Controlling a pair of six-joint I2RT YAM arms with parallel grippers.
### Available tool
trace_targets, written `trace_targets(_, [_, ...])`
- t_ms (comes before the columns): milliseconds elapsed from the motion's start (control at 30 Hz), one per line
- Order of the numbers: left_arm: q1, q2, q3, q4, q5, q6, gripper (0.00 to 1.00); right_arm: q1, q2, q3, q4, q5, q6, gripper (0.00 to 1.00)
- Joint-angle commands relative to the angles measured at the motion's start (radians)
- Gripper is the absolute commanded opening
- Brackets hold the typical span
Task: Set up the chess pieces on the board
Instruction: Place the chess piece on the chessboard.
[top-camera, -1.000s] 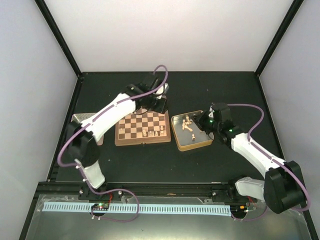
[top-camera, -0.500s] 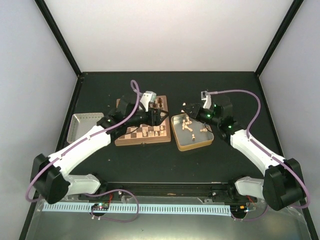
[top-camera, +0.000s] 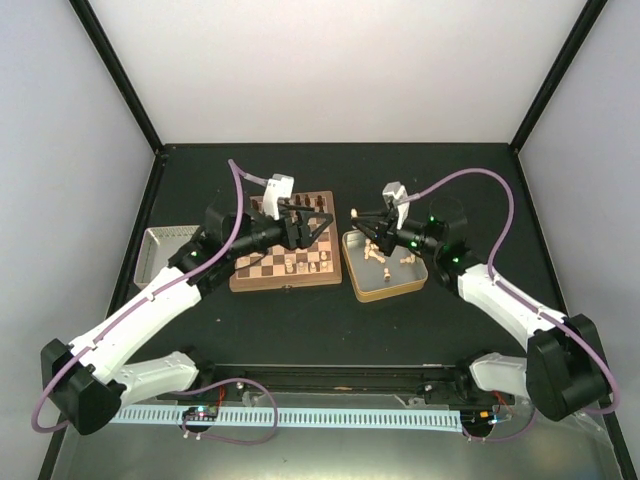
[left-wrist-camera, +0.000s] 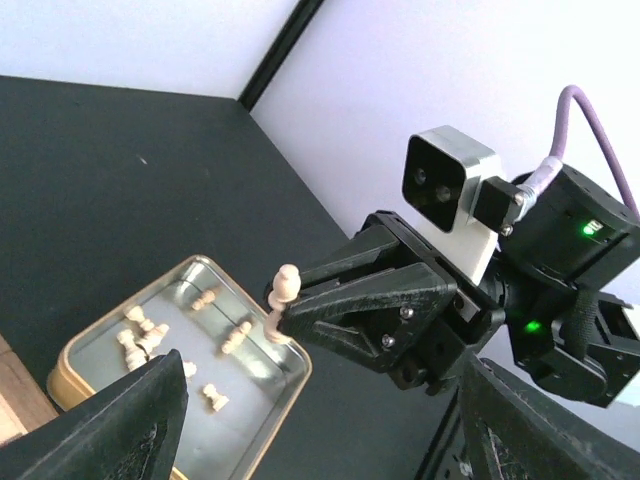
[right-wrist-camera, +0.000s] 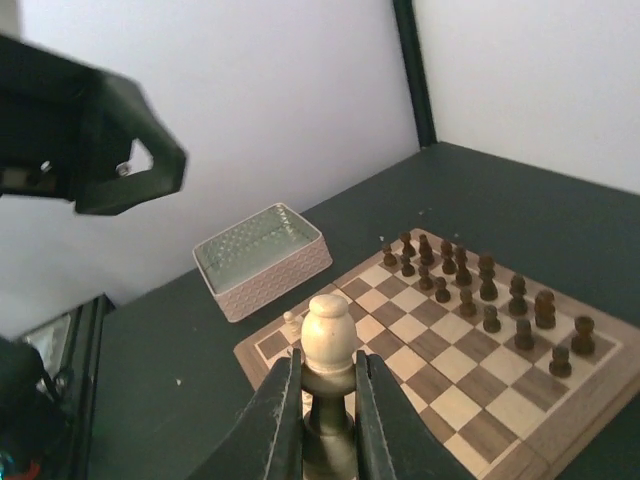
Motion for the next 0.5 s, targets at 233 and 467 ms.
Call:
trace_targets(233, [0.003,0.121,0.173,-0.27,0.262,0.101,0.67,0.108,-0.071,-0.023,-0.054,-0.055,-0.438,0.01])
trace_targets(467, [0.004,0.218,0.279,-0.467,0.257,0.223,0.56,0.125,-0.063,-0.021,-0.085,-0.069,-0.478,0.02])
